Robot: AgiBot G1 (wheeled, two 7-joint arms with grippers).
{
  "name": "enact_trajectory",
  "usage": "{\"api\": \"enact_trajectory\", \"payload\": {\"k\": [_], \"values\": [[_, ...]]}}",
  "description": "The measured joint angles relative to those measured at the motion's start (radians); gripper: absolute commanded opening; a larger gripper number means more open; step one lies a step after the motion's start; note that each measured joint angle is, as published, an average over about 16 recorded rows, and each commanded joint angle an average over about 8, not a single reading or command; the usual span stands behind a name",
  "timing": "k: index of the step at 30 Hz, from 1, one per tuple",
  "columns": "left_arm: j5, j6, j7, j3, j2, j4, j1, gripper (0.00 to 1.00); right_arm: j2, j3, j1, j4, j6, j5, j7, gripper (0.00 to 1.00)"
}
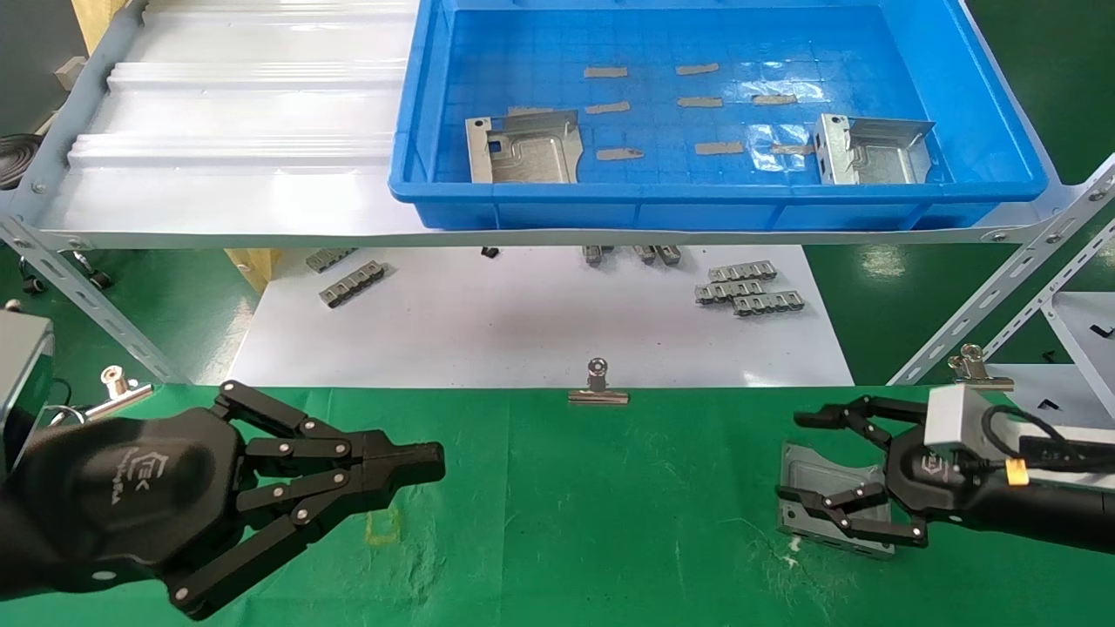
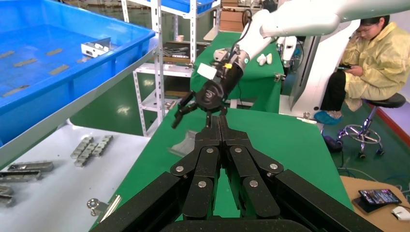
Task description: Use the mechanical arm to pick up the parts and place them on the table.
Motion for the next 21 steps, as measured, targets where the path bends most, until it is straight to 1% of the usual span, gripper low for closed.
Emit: {"api": "enact_trajectory", "payload": {"k": [5, 13, 17, 21], "values": [[0.0, 0.0, 0.0, 0.0, 0.0, 0.0, 0.0, 0.0, 0.004, 0.025, -0.078, 0.085, -0.01, 0.137, 0.084, 1.0], [0.0, 0.0, 0.0, 0.0, 0.0, 0.0, 0.0, 0.0, 0.027, 0.033, -0.224, 0.303, -0.01, 0.359, 0.228, 1.0], [0.0, 0.0, 0.0, 0.0, 0.0, 0.0, 0.0, 0.0, 0.038, 0.026, -0.272, 0.389, -0.009, 0.432, 0.274, 1.0], [0.0, 0.0, 0.0, 0.0, 0.0, 0.0, 0.0, 0.0, 0.045, 0.021, -0.293, 0.431, -0.008, 0.465, 0.294, 1.0]]}}
